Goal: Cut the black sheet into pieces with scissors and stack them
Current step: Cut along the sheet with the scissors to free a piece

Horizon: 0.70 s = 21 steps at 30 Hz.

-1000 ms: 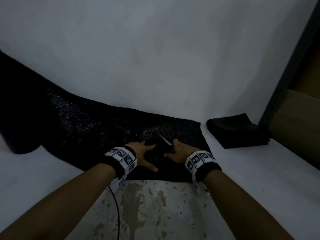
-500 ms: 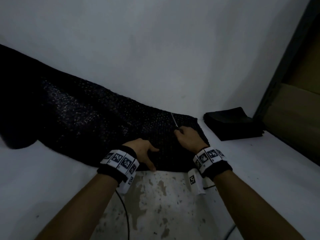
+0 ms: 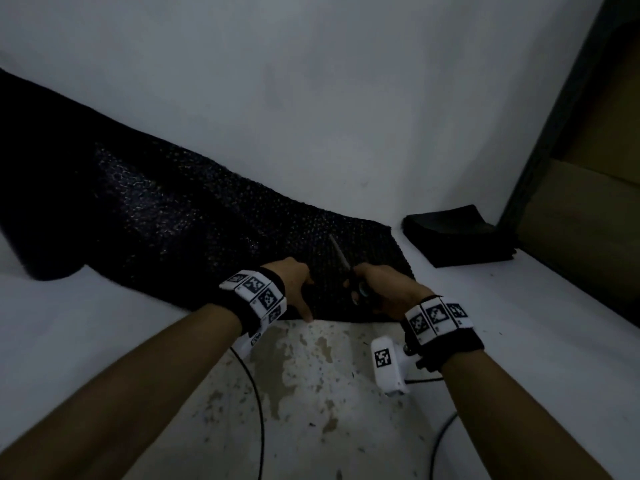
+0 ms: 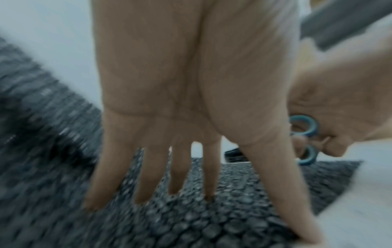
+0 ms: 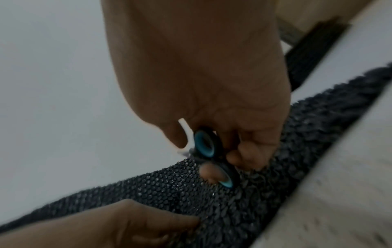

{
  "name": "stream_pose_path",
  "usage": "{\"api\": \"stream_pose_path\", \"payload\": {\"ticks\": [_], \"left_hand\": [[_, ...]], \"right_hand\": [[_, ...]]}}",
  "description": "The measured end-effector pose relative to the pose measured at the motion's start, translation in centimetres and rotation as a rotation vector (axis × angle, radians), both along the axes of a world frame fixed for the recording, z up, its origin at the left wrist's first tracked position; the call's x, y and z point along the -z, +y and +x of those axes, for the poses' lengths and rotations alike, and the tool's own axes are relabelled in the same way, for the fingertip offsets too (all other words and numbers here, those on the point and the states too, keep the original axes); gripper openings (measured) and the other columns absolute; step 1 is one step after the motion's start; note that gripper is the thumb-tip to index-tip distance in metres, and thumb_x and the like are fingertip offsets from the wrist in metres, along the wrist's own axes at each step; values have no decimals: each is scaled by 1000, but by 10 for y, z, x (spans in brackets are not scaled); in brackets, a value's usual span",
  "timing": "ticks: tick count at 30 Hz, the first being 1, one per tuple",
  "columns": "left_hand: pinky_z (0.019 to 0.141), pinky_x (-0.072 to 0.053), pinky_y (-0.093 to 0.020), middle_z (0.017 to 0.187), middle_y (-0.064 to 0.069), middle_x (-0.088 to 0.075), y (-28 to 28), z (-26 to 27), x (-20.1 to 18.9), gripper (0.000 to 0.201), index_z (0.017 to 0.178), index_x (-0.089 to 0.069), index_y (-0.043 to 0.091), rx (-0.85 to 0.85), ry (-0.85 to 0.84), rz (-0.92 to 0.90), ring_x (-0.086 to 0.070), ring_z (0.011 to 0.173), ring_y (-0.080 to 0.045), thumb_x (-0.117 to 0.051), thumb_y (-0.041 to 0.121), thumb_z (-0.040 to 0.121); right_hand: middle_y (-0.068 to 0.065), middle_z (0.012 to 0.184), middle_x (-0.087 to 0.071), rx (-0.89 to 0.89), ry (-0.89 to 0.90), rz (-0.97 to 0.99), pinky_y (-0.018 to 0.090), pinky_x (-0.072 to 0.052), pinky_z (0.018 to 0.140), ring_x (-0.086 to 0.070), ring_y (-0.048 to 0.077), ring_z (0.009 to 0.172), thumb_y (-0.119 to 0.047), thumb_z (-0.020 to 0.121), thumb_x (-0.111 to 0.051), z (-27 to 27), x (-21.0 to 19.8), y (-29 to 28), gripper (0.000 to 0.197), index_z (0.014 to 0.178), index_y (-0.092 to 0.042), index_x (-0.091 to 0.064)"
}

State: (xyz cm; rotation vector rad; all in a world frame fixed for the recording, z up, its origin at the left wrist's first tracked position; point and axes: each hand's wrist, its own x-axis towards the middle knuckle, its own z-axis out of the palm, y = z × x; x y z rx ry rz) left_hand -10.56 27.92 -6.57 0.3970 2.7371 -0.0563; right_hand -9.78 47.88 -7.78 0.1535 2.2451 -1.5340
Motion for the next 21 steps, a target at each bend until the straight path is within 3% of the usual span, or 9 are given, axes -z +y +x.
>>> {"api": "stream_pose_path", "payload": {"ticks": [2,4,6,10,15,18,21], "left_hand": [[70,-58,-35,108,-7,-67,4,5,1,65,113,-67,11,19,63,19,-65,92,-24,-85,54,68],[59,-50,-29,99,-5,-66,7,7,3,49,101,-69,12,54,87,78,-62,84,-22,-88,44,69],[61,-49,-26,96,-3,-69,8,10,4,34,96,-72,14,65,64,146,-64,86,-21,-88,34,72],[71,-53,-27,95,1,-73,4,13,8,22,92,-77,16,22,40,231,-66,89,-18,-86,27,75],[70,-52,-26,94,4,-72,-1,14,12,13,85,-76,22,-13,83,287,-65,88,-16,-85,25,76],[74,-56,-30,95,0,-72,3,13,14,6,82,-76,22,-31,112,273,-66,89,-21,-82,22,80],[77,-55,-32,102,-5,-71,11,11,16,5,91,-76,17,-23,126,255,-65,93,-25,-75,19,86]], "right_hand": [[11,81,-58,66,-76,-172,29,-40,55,-56,19,64,-24,96,-44,5,5,6,21,89,-8,-57],[10,84,-51,74,-112,-263,30,-43,57,-64,19,75,-14,93,-45,10,10,9,14,87,-8,-56],[9,85,-52,49,-128,-312,29,-49,64,-67,17,83,-5,97,-44,17,12,9,15,95,-6,-59],[14,97,-66,19,-82,-286,25,-56,66,-66,12,76,-6,98,-58,29,12,9,17,109,1,-68],[19,95,-68,17,-24,-258,22,-52,54,-50,12,61,-5,94,-65,35,10,14,19,108,6,-72],[17,93,-70,-22,-54,-253,20,-54,58,-51,14,67,-9,92,-70,41,8,20,16,102,1,-75],[19,98,-60,-57,-104,-256,23,-57,64,-52,21,83,-12,92,-70,48,10,24,15,100,-1,-77]]}}
